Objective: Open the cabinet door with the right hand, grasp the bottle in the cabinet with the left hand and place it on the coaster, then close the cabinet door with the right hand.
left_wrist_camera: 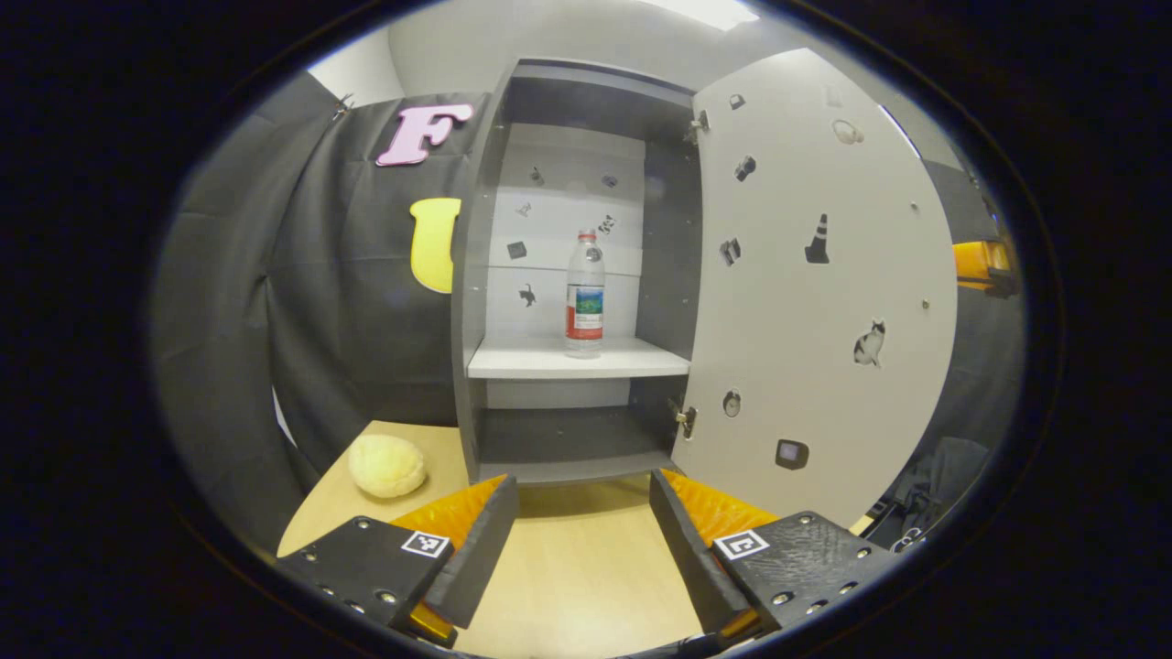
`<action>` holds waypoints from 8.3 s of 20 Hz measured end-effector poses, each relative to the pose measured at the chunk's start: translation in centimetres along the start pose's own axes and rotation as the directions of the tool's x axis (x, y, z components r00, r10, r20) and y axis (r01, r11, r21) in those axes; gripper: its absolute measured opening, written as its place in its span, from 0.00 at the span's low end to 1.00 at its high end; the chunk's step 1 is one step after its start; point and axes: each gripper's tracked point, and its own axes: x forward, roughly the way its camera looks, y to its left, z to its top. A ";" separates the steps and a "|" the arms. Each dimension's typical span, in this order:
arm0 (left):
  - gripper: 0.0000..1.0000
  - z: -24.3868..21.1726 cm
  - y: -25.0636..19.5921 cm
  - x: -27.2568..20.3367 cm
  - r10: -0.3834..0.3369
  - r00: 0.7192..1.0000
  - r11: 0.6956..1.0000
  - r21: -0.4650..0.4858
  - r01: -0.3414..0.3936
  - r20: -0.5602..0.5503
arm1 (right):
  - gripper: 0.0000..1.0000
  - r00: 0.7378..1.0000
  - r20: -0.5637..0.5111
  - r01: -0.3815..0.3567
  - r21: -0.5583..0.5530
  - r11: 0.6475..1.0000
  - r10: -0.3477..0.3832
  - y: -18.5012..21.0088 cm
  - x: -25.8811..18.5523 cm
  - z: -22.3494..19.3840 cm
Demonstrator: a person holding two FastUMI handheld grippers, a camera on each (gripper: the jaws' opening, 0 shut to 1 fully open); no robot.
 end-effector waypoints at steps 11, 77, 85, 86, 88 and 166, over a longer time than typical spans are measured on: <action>0.89 6.3 -0.2 4.7 -0.053 0.995 0.999 -0.007 0.054 0.088 | 0.00 0.979 0.013 0.201 0.025 0.979 -0.202 -8.0 -3.4 2.4; 0.72 19.1 1.6 26.5 -0.117 0.972 0.992 0.068 0.105 0.202 | 0.98 0.952 -0.062 0.305 0.135 0.943 -0.299 -20.8 15.3 -0.1; 0.67 15.3 9.7 14.2 0.023 0.979 0.994 0.104 -0.046 0.205 | 0.98 0.952 -0.039 0.306 0.091 0.948 -0.304 -19.7 13.9 -0.1; 0.67 14.3 11.2 12.9 0.051 0.977 0.990 0.115 -0.076 0.208 | 0.98 0.954 -0.041 0.301 0.091 0.949 -0.298 -19.4 14.0 -0.2; 0.67 11.4 14.1 10.6 0.105 0.975 0.983 0.130 -0.132 0.197 | 0.93 0.961 -0.053 0.275 0.088 0.957 -0.272 -18.3 14.0 -0.6; 0.83 15.9 4.1 -9.9 0.311 0.944 0.950 0.001 -0.313 0.109 | 0.93 0.999 0.000 -0.042 0.048 0.998 0.042 -13.2 10.5 0.5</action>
